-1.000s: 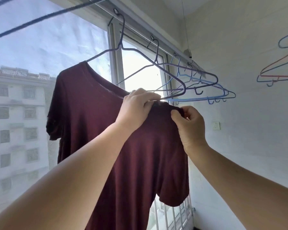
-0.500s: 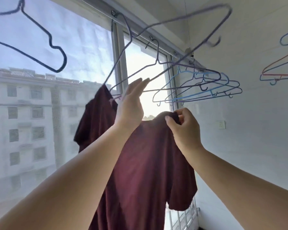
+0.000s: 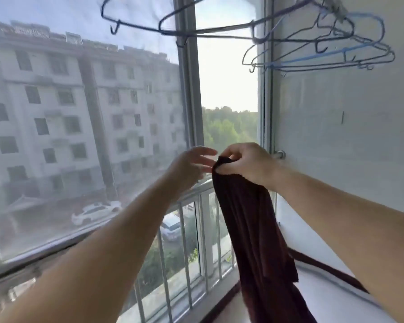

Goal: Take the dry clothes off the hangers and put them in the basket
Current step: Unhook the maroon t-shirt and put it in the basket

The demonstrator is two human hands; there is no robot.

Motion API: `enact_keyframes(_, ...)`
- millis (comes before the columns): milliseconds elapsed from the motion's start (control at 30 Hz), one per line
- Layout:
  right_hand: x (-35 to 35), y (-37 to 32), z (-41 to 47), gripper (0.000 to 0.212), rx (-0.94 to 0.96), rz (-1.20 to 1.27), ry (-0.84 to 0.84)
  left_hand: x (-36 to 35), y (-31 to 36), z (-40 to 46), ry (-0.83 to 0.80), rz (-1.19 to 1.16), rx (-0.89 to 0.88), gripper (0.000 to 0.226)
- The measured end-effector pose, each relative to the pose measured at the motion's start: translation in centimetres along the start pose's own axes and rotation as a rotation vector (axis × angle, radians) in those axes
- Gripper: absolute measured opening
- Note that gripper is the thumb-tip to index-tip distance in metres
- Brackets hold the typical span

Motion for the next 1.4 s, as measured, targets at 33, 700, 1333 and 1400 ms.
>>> enact_keyframes(33,0.0,0.2,-0.4,0.015,-0.013,0.007,-0.019,-1.0,-0.4,-0.9,-0.068,-0.086,-0.006,0.039)
enact_keyframes(700,-1.0,5.7,-14.4,0.055,-0.26,-0.135,-0.421,-11.6,-5.0,-16.0,0.01,-0.288,0.221,0.02)
enact_keyframes(1333,-4.2,3.0,-23.5,0.008,-0.217,0.182,-0.27,-24.7,-11.8,-36.9,0.171,0.111,0.716,0.028)
enact_keyframes(1400,-4.3,2.4,-24.1,0.011,-0.214,0.198,-0.267,-26.1,-12.2,-38.1,0.156,0.172,0.748,0.03)
Point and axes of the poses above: each hand's wrist, its own z-axis towards the middle knuckle, its own x-axis out of the back of the hand, y = z × x, the point moved 3 cm from there along z, towards the middle knuckle, and after that the axes turned 12 degrees about z, right-handed, at the moved point
